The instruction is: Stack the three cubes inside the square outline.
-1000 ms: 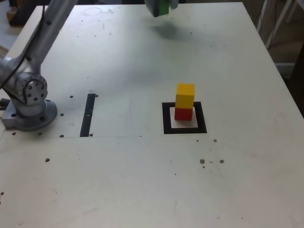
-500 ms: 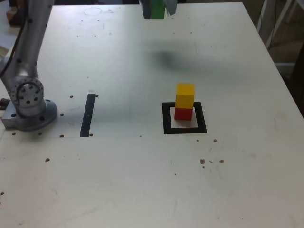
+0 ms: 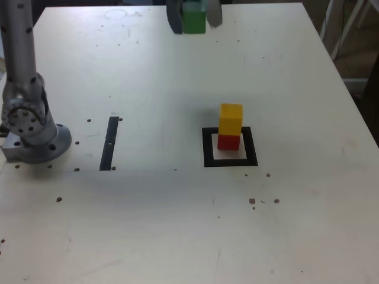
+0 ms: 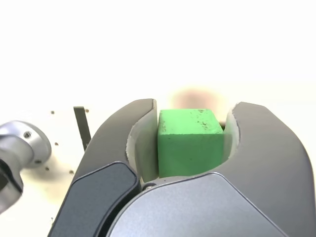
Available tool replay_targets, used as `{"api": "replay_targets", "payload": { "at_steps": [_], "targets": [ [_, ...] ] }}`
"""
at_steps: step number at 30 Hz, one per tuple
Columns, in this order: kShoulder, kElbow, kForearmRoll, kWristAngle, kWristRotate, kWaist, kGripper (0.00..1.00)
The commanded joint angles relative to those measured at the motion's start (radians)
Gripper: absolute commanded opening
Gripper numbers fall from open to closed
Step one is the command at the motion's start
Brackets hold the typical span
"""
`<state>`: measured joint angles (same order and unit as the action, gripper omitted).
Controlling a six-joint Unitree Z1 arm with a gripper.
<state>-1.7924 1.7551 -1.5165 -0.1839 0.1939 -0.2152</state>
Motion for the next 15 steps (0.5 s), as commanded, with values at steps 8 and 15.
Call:
{"api": "replay_targets", "payload": {
  "at_steps": [8, 15],
  "targets": [
    [0.004, 0.005, -0.010, -0.008, -0.121, 0.188, 0.28],
    [-0.042, 0.039, -0.017, -0.004, -0.178, 0.287, 0.28]
  ]
}}
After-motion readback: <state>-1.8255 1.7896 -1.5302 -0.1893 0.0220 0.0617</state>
